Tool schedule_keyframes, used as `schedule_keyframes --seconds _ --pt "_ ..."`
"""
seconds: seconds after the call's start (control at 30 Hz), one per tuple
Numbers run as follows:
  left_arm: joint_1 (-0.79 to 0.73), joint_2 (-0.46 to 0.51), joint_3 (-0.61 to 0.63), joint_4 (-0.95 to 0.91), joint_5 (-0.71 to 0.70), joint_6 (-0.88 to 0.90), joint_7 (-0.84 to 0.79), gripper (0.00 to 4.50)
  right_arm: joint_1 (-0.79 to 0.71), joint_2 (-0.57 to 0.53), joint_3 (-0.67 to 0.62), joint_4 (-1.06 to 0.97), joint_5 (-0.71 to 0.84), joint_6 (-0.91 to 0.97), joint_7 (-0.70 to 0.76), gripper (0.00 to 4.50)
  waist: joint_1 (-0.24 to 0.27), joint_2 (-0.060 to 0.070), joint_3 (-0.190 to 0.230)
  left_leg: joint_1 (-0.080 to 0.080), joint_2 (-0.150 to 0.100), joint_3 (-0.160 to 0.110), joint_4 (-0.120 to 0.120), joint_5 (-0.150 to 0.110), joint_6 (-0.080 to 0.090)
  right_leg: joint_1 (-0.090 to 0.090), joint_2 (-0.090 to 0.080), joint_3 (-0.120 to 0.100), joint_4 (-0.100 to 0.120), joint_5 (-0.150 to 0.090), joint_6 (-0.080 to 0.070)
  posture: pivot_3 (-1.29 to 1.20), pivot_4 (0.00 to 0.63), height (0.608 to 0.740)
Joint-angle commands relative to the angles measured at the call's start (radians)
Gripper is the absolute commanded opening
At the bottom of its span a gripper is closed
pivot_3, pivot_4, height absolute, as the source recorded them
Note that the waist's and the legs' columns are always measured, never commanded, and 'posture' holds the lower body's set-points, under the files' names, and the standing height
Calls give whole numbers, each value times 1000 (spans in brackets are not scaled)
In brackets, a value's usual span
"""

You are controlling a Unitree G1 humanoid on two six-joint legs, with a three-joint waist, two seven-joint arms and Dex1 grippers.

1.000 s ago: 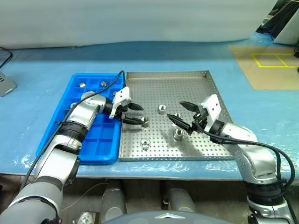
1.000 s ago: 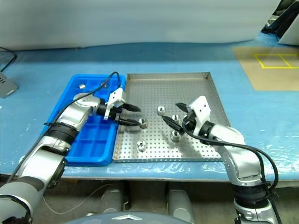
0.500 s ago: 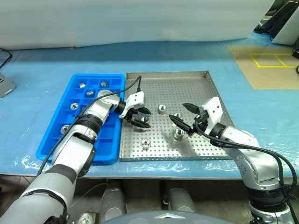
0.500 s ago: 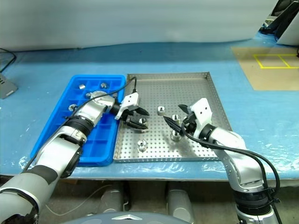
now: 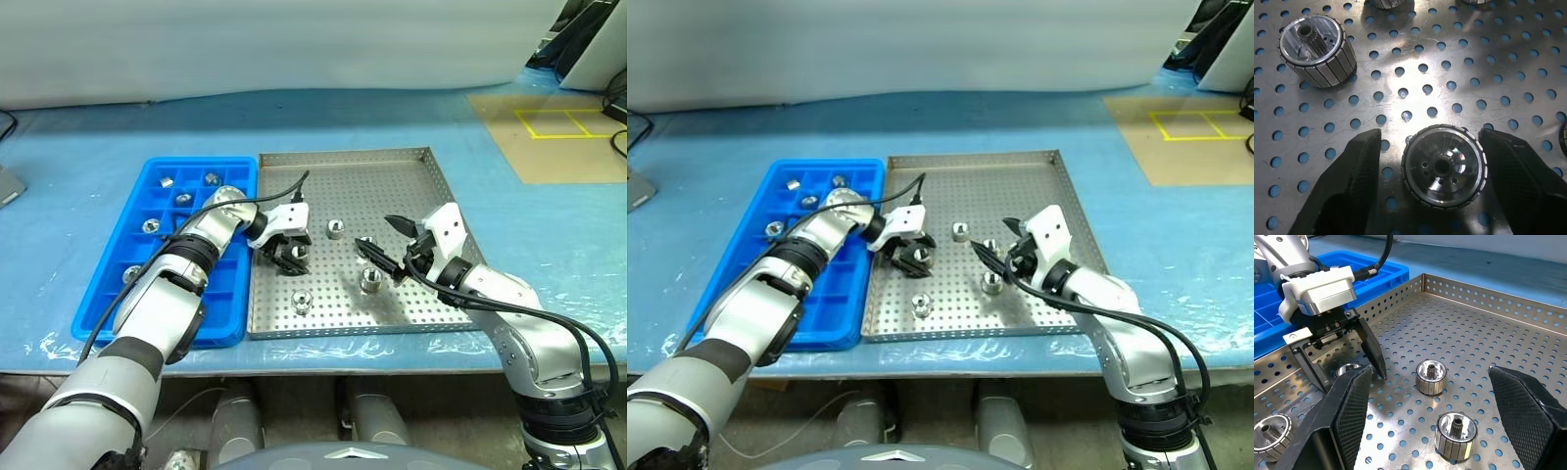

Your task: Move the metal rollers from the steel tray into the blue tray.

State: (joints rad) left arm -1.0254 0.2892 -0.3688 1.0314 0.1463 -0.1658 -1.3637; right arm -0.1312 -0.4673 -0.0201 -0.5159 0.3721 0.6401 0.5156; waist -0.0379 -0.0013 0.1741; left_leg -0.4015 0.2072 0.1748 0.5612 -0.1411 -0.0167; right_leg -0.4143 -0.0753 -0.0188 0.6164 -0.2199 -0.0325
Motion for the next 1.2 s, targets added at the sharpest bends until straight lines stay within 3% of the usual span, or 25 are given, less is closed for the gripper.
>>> schedule_keyframes --seconds 0.03,0.07,0.23,0.27,0.6,0.73,0.83,1.0,1.2 --pt "-3 -6 23 10 -8 0 6 2262 -6 4 1 -38 3 -20 -8 3987 0 0 0 0 0 0 0 0 0 0 0 0 0 0 0 -515 150 740" --pt "-4 -11 26 15 -4 -1 27 1973 -6 4 2 -39 4 -19 -8 3987 0 0 0 0 0 0 0 0 1 0 0 0 -1 0 0 -515 150 740" --pt "5 -3 33 12 -13 -13 -3 1973 -12 3 12 -34 5 -21 -7 3987 1 0 0 0 0 0 1 -1 2 4 0 0 -4 0 0 -501 150 740" --pt "12 2 36 0 -23 -18 -28 1802 -15 2 13 -31 6 -22 -5 3987 0 0 0 0 0 0 1 -2 3 5 0 0 -5 0 0 -496 150 740" --pt "8 43 124 -92 -58 11 119 1785 -79 -14 23 -4 33 -22 61 3987 -2 0 1 -2 0 0 -1 -3 5 4 0 -1 -10 1 0 -414 150 740" --pt "134 151 210 -415 -203 194 10 1785 -154 -41 45 39 52 -25 145 3987 -3 0 1 -1 1 0 -2 -4 4 2 0 -1 -9 1 0 -330 150 740" --pt "247 225 262 -661 -273 290 26 1785 -221 -51 72 116 40 -54 208 3987 10 1 1 0 1 1 -5 -3 4 2 0 -2 -9 0 0 -258 150 740" --pt "412 316 378 -977 -374 508 143 1785 -369 -21 153 289 30 -130 353 3987 50 1 1 -3 1 1 -6 -2 2 -1 -1 -3 -8 0 0 -36 150 740" --pt "679 380 514 -1237 -372 623 350 1785 -558 104 258 541 -6 -248 492 3987 93 2 1 -3 1 0 -10 0 -2 -4 -1 -4 -6 0 -1 178 150 740"
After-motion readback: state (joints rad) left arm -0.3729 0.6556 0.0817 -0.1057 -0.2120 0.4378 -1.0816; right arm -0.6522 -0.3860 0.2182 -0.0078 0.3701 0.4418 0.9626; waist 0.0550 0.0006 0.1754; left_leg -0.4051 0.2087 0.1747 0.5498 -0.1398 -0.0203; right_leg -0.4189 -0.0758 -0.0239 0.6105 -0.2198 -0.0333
